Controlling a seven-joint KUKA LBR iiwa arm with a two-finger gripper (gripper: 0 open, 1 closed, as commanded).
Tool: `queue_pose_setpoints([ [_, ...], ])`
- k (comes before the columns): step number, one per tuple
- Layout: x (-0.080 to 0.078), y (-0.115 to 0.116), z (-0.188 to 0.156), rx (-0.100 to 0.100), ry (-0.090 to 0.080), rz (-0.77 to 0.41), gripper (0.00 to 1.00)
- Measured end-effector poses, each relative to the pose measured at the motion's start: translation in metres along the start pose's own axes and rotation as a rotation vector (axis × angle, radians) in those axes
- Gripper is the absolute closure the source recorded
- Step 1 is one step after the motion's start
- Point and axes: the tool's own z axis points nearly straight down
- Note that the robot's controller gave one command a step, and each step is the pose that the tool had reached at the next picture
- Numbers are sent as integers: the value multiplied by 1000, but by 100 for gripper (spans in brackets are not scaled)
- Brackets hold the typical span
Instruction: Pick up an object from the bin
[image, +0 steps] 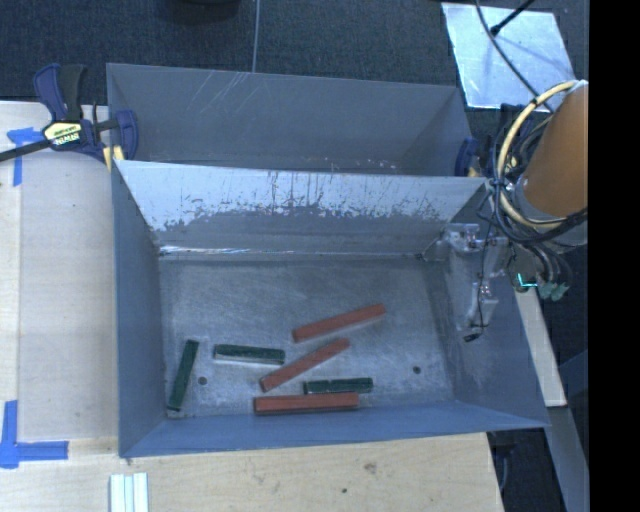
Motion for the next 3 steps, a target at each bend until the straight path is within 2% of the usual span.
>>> queue_pose_setpoints([
  [1,-31,109,79,-4,-3,-110,0],
  [2,-35,116,165,1,-3,-905,0],
  [3,-36,117,163,2,-7,-903,100],
])
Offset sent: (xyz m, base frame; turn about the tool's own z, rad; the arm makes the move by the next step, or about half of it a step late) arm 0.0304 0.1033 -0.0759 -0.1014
